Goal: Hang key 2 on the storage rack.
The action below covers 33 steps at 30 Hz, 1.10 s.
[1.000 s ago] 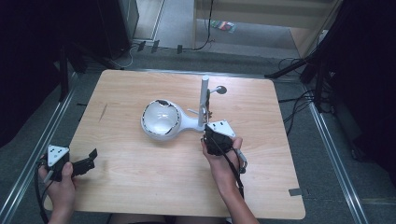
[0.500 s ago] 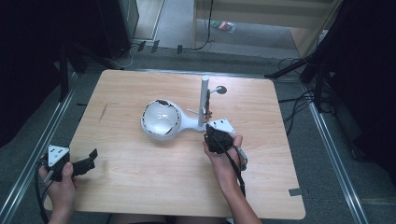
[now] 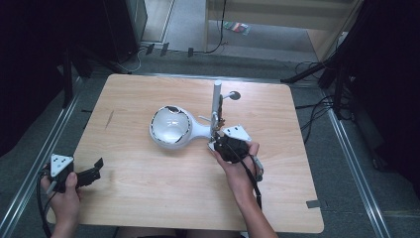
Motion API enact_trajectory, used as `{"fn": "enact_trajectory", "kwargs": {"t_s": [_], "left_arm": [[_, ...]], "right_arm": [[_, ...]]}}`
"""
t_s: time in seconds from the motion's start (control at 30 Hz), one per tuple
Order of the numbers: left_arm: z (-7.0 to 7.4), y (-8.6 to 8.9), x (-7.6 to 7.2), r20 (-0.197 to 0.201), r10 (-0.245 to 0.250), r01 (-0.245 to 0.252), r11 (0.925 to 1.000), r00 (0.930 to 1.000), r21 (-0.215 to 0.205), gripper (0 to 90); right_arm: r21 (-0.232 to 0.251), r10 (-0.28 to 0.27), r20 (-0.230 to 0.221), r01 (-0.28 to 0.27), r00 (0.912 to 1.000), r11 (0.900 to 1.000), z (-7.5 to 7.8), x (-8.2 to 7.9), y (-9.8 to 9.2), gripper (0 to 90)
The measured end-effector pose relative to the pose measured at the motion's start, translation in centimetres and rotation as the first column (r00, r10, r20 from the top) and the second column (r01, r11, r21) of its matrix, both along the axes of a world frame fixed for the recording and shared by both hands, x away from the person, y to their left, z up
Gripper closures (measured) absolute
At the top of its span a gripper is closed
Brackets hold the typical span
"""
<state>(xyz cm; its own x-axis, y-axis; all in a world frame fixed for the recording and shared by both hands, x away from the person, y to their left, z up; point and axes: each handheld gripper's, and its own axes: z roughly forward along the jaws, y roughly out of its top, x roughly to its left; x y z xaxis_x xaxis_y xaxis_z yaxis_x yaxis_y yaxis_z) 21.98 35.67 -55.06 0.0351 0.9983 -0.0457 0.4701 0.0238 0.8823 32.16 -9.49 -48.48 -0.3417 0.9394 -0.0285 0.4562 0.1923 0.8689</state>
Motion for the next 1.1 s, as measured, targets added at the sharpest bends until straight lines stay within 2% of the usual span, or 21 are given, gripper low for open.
{"fn": "enact_trajectory", "kwargs": {"t_s": [0.1, 0.2, 0.27, 0.3, 0.37, 0.4, 0.47, 0.57, 0.67, 0.73, 1.1], "left_arm": [[0.0, 0.0, 0.0, 0.000, 0.000, 0.000, 1.0000, 1.0000, 0.002, 0.3], [0.0, 0.0, 0.0, 0.000, -0.001, 0.001, 1.0000, 1.0000, 0.002, 0.3], [0.0, 0.0, 0.0, 0.000, 0.001, -0.001, 1.0000, 1.0000, 0.002, 0.3], [0.0, 0.0, 0.0, 0.000, 0.001, -0.001, 1.0000, 1.0000, 0.002, 0.4], [0.0, -0.1, 0.0, 0.001, 0.001, -0.001, 1.0000, 1.0000, 0.002, 0.4], [0.0, -0.1, 0.0, 0.000, 0.000, 0.000, 1.0000, 1.0000, 0.003, 0.3], [0.0, -0.1, 0.0, 0.000, 0.000, 0.000, 1.0000, 1.0000, 0.004, 0.4], [0.0, 0.0, 0.0, 0.000, -0.001, 0.001, 1.0000, 1.0000, 0.003, 0.4], [0.0, 0.0, 0.0, -0.002, 0.000, 0.000, 1.0000, 1.0000, 0.001, 0.3], [0.0, 0.0, 0.0, -0.002, 0.000, 0.000, 1.0000, 1.0000, 0.001, 0.4], [0.0, 0.0, 0.1, -0.005, -0.002, 0.002, 1.0000, 1.0000, -0.001, 0.4]], "right_arm": [[0.002, 0.016, 0.028, -0.016, 0.9995, 1.000, 0.2, 0.0, -0.4, 49.2], [0.016, 0.022, 0.053, -0.023, 0.9983, 1.000, 0.5, -0.1, -0.8, 45.6], [0.030, 0.051, 0.062, -0.053, 0.9968, 0.998, 0.6, 0.0, -1.1, 44.3], [0.041, 0.068, 0.060, -0.071, 0.9959, 0.997, 0.6, 0.0, -1.2, 40.4], [0.044, 0.072, 0.051, -0.074, 0.9961, 0.996, 0.7, 0.0, -1.3, 38.5], [0.034, 0.064, 0.036, -0.065, 0.9973, 0.997, 0.6, 0.0, -1.3, 30.9], [0.028, 0.057, 0.023, -0.058, 0.9981, 0.998, 0.6, 0.0, -1.2, 27.9], [-0.006, 0.033, -0.039, -0.033, 0.9987, 0.999, 0.4, 0.0, -1.1, 10.6], [-0.020, 0.021, -0.043, -0.022, 0.9988, 1.000, 0.4, -0.1, -1.0, 0.2], [-0.042, 0.028, -0.036, -0.029, 0.9990, 0.999, 0.4, -0.3, -0.9, 0.0], [-0.018, 0.025, -0.016, -0.025, 0.9996, 1.000, 0.5, -1.0, -2.0, 0.0]]}}
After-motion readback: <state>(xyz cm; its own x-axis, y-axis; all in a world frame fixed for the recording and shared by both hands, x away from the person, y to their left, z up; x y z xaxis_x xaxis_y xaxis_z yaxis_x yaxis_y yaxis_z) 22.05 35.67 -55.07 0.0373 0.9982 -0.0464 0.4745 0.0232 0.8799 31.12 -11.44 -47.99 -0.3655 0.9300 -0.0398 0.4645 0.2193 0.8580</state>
